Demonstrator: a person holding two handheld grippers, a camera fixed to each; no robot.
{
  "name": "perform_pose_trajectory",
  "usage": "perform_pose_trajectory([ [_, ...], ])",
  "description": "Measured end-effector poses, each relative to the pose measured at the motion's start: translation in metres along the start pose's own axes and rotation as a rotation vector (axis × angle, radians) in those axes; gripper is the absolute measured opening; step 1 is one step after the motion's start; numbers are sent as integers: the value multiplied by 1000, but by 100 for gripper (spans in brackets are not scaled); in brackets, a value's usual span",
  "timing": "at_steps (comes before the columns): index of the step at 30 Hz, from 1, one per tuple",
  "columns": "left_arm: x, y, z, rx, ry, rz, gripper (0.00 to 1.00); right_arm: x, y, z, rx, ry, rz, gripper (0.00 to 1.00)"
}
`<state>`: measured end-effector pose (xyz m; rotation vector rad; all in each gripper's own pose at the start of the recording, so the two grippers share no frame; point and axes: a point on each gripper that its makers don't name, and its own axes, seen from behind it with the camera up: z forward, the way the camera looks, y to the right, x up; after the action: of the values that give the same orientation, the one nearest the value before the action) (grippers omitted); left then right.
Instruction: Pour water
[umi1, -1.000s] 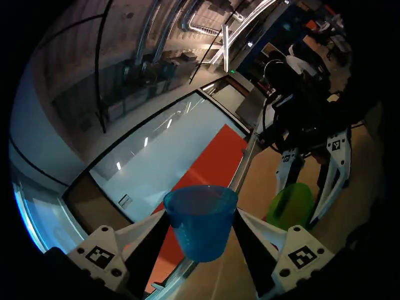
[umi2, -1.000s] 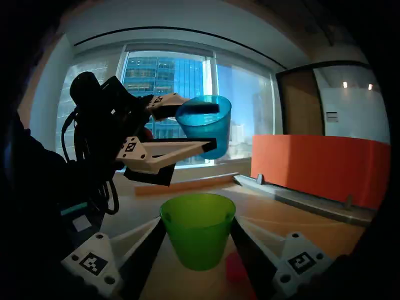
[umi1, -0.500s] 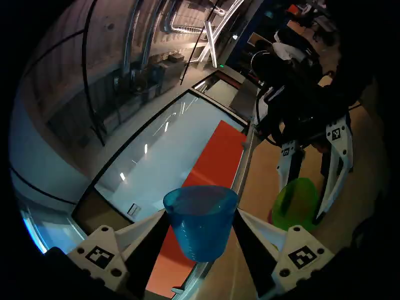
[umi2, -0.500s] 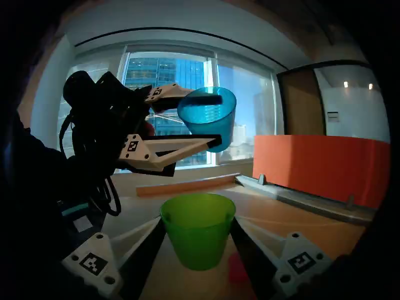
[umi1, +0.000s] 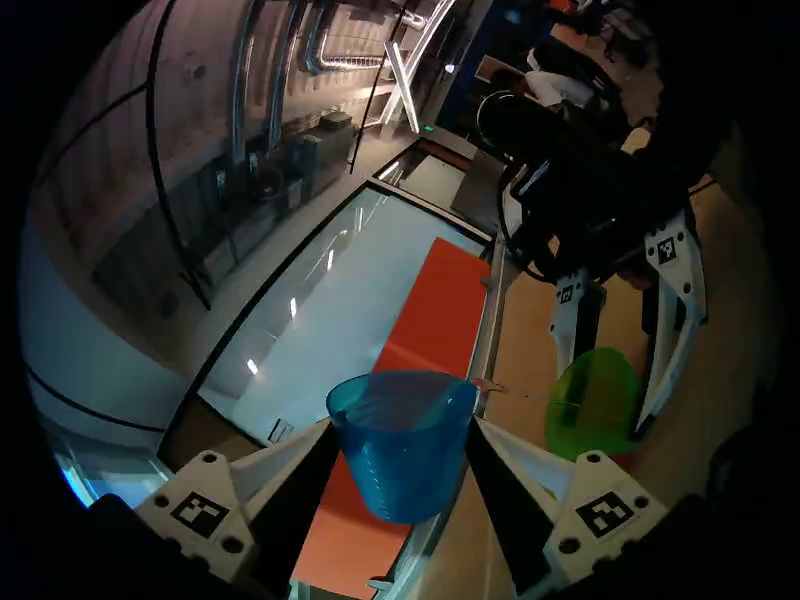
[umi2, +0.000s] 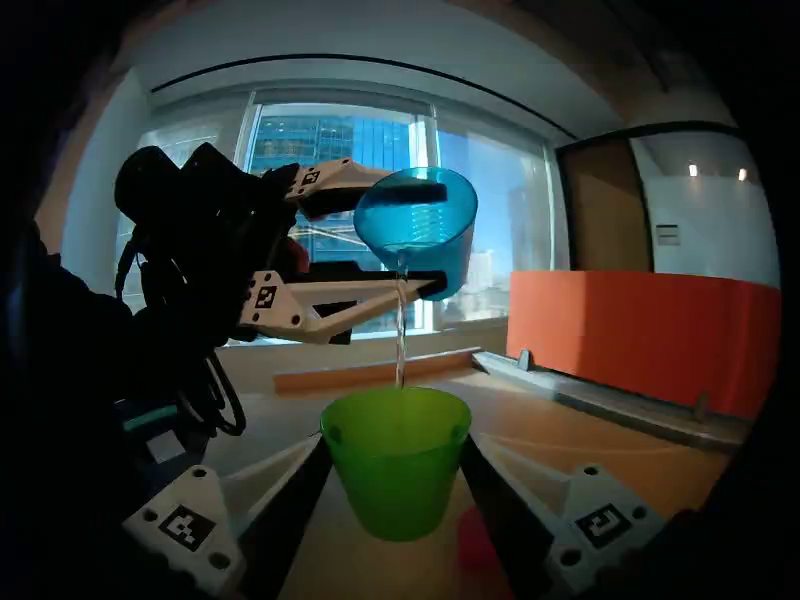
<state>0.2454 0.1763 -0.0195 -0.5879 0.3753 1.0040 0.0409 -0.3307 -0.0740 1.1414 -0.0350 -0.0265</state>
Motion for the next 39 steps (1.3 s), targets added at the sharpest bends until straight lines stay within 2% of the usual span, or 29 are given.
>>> perform_pose_trajectory([
  [39,20,-12,1,33,18,191,84,2,3,-7,-14,5,-19,88],
])
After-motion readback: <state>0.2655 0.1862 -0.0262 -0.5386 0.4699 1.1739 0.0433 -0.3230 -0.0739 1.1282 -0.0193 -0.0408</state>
